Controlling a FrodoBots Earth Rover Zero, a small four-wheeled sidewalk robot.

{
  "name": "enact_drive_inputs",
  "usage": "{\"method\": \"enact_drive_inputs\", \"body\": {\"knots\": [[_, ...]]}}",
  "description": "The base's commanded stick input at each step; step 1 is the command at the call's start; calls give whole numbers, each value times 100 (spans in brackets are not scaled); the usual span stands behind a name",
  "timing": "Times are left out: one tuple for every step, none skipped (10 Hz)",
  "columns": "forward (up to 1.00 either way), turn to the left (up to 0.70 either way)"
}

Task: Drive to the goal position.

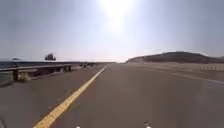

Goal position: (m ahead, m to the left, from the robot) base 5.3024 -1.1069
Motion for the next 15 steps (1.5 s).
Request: {"method": "enact_drive_inputs", "body": {"knots": [[70,0],[70,0],[70,0],[70,0],[70,0],[70,0],[70,0],[70,0],[70,0],[70,0],[70,0],[70,0],[70,0],[70,0],[70,0]]}}
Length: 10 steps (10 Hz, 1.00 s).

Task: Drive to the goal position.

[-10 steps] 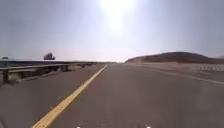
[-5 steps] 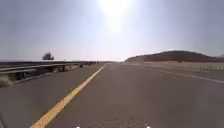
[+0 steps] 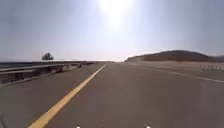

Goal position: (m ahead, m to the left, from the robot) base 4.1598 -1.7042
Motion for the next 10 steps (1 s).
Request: {"method": "enact_drive_inputs", "body": {"knots": [[70,0],[70,0],[70,0],[70,0],[70,0],[70,0],[70,0],[70,0],[70,0],[70,0]]}}
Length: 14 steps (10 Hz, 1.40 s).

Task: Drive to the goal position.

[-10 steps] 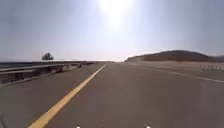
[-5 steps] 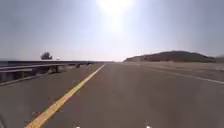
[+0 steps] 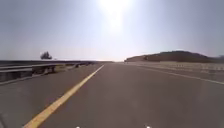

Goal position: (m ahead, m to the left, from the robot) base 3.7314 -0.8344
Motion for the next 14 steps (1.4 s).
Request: {"method": "enact_drive_inputs", "body": {"knots": [[70,0],[70,0],[70,0],[70,0],[70,0],[70,0],[70,0],[70,0],[70,0],[70,0],[70,0],[70,0],[70,0],[70,0]]}}
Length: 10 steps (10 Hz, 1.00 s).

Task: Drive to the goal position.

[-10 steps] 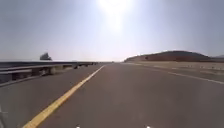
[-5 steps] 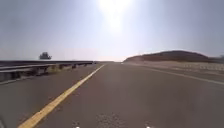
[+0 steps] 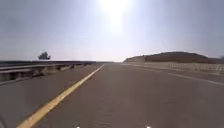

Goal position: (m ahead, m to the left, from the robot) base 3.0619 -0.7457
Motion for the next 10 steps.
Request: {"method": "enact_drive_inputs", "body": {"knots": [[70,0],[70,0],[70,0],[70,0],[70,0],[70,0],[70,0],[70,0],[70,0],[70,0]]}}
